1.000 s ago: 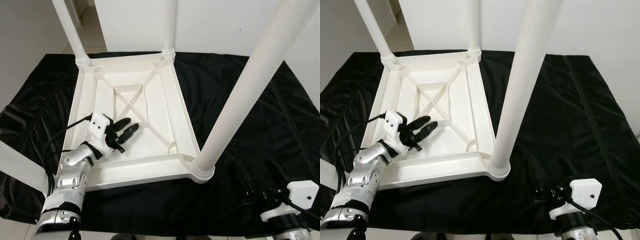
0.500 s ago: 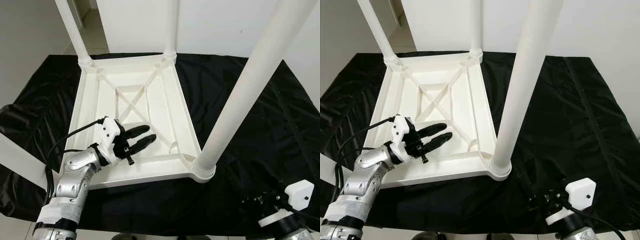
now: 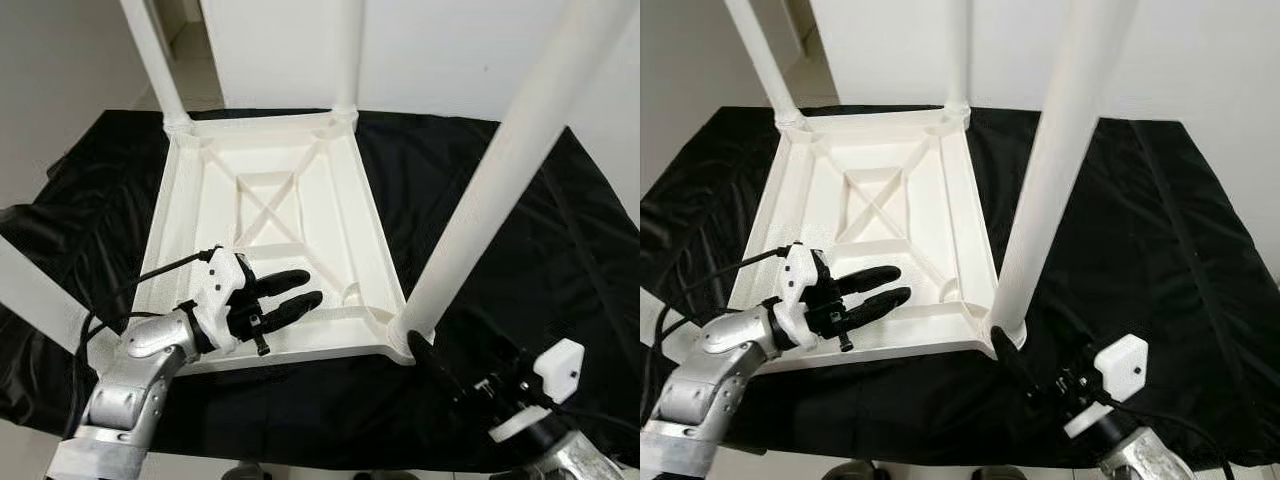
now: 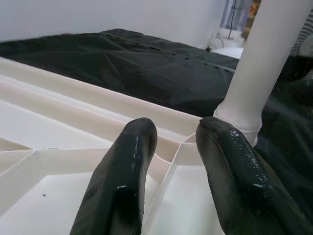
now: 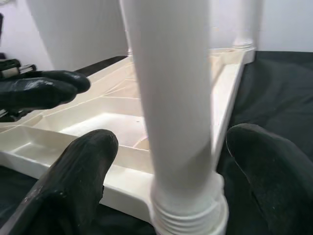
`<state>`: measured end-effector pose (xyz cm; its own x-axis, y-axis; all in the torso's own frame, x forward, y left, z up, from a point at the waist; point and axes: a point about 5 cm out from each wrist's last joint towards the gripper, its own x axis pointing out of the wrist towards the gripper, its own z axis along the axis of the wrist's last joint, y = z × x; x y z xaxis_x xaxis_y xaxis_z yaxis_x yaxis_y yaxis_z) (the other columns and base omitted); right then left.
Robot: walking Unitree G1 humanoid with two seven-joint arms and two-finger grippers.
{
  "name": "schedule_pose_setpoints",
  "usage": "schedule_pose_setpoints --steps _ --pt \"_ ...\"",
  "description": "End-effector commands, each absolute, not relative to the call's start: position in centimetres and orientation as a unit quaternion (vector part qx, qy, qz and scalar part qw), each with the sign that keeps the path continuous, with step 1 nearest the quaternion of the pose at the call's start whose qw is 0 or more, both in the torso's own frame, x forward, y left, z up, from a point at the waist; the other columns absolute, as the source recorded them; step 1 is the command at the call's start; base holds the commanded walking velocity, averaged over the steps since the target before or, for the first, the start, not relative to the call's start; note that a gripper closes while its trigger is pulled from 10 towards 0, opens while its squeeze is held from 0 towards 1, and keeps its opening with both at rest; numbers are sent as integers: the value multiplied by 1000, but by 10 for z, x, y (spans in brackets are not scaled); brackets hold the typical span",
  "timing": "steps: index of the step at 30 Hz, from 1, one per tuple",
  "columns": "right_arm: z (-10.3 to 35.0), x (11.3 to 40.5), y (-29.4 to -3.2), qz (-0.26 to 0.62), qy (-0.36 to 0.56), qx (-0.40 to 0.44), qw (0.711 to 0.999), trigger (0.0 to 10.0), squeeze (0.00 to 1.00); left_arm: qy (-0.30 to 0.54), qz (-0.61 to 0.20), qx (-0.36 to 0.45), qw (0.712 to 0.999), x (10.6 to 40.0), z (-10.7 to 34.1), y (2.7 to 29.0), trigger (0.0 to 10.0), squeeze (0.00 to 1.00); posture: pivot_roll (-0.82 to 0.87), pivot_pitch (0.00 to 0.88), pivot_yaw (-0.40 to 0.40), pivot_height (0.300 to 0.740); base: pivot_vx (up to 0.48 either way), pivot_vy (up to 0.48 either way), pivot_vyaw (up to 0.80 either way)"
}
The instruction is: Building children table
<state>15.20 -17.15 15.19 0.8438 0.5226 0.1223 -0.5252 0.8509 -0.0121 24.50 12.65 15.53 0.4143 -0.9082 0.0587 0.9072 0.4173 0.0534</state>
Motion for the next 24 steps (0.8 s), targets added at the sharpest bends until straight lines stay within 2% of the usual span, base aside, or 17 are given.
schedule_pose_setpoints --steps 1,5,10,12,16,24 --pt "146 159 -170 284 -47 10 958 10000 0 -12 -551 -14 834 239 154 129 10000 0 33 54 15 740 0 0 0" --pt "145 165 -169 290 -48 8 956 10000 0 -6 -547 -24 837 239 154 130 10000 0 43 53 6 740 0 0 0" --pt "144 186 -165 286 -56 -1 957 10000 0 -2 -519 -35 854 242 152 126 10000 0 67 57 -25 740 0 0 0" --pt "144 209 -157 259 -77 1 963 10000 0 -5 -510 -43 859 244 150 112 10000 0 62 60 -31 740 0 0 0" --pt "146 220 -152 243 -88 5 966 10000 0 -7 -510 -50 859 244 151 104 10000 0 57 66 -31 740 0 0 0" --pt "156 250 -120 248 -121 8 961 10000 0 -6 -523 -61 850 251 155 89 10000 0 28 75 -24 740 0 0 0"
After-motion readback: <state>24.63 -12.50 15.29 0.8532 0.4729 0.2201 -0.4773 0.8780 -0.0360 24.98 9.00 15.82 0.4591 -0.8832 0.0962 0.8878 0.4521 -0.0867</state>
